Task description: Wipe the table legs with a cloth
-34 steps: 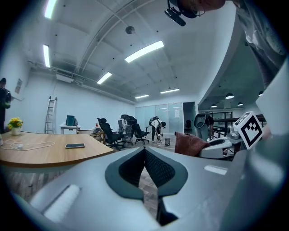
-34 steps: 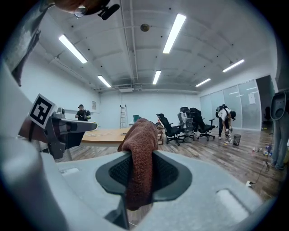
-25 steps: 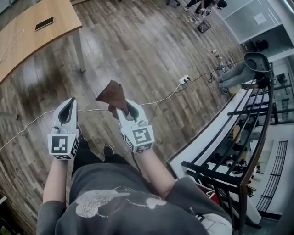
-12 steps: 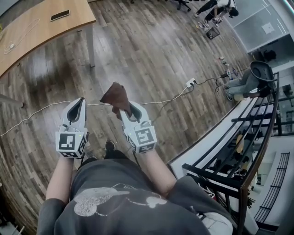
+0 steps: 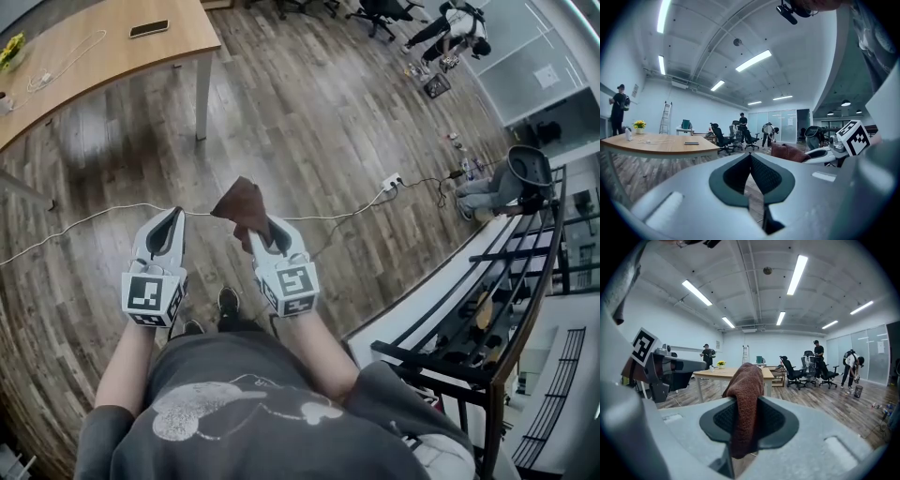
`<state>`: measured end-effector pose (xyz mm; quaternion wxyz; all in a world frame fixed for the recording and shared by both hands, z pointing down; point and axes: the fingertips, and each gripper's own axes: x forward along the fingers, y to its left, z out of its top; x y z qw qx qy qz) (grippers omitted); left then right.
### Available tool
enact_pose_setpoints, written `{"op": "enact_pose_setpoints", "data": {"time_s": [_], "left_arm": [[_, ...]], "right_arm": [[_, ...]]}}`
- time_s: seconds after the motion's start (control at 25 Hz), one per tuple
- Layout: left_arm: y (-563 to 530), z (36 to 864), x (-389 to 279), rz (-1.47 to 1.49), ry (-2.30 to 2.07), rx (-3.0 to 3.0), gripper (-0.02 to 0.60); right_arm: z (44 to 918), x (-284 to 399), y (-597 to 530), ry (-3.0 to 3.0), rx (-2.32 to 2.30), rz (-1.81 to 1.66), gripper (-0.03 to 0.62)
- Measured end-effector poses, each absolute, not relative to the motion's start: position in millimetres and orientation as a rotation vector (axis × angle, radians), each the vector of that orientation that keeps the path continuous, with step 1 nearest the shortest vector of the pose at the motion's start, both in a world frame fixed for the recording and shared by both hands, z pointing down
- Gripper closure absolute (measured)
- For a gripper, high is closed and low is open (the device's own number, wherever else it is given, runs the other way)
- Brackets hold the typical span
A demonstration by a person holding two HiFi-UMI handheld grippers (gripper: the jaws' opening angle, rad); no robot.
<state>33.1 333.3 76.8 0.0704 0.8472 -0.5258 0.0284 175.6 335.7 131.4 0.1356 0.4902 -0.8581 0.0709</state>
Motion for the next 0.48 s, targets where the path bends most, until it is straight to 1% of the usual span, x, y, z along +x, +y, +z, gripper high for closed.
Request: {"op": "enact_pose_setpoints", "data": {"time_s": [0.16,0.32,0.48], "left_arm": [[340.5,83.5,20.0,0.099,-1.581,2.515,0.561],[345.5,76.9,21.9,0.090,-1.556,2.548,0.561],[352.3,74.4,10.4,0.090,-1.565,2.543,0.561]], "right_arm": [[128.4,151.9,348.1,-2.430,1.296,0.017,0.508],[130.8,148.1,350.8,-2.427,1.344,0.115,0.508],[128.4,135.2,352.9,-2.430,1.345,0.134,0.508]]}}
